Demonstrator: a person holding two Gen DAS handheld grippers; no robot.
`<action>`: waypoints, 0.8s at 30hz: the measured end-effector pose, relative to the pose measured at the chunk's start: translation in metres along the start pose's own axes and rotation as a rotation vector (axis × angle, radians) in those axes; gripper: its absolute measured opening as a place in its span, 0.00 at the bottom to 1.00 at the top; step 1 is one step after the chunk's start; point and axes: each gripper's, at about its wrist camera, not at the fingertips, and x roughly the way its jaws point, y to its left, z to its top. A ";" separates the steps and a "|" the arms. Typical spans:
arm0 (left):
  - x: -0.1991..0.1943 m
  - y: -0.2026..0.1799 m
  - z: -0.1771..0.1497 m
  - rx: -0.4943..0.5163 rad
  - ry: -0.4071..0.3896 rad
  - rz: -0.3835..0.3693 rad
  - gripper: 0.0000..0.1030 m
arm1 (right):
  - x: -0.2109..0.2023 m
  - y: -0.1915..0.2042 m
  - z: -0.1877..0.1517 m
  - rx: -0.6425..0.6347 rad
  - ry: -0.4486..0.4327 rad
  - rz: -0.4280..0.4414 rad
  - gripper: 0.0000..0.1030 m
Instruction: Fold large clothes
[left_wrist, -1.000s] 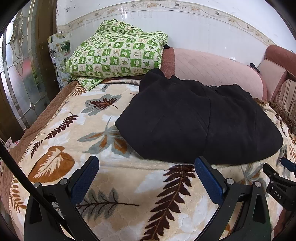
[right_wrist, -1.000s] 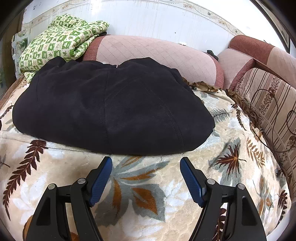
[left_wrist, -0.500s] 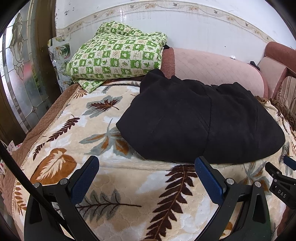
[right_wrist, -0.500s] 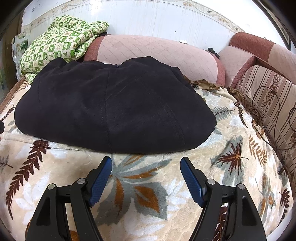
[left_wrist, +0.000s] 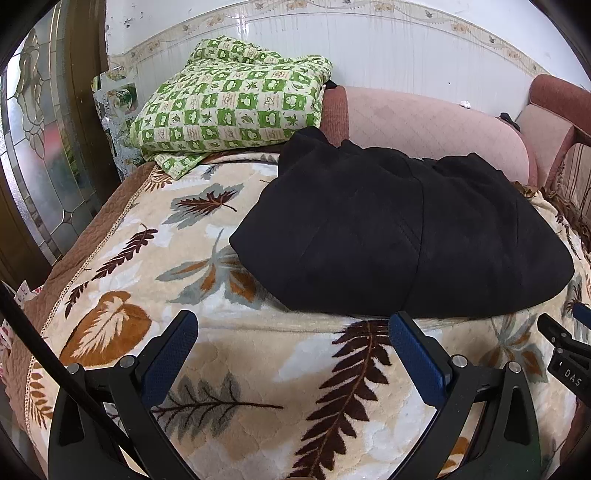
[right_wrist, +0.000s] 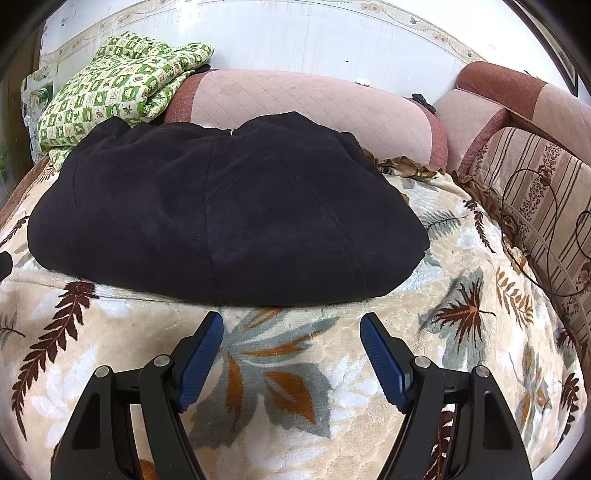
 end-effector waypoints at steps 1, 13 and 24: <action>0.000 0.000 0.000 0.002 0.001 0.001 1.00 | 0.000 0.000 0.000 -0.001 0.001 0.001 0.78; 0.003 0.000 -0.002 0.005 0.013 -0.005 1.00 | 0.002 -0.002 -0.001 0.007 0.011 0.001 0.78; 0.009 -0.002 -0.004 0.007 0.032 -0.007 1.00 | 0.003 -0.004 -0.001 0.014 0.010 0.003 0.78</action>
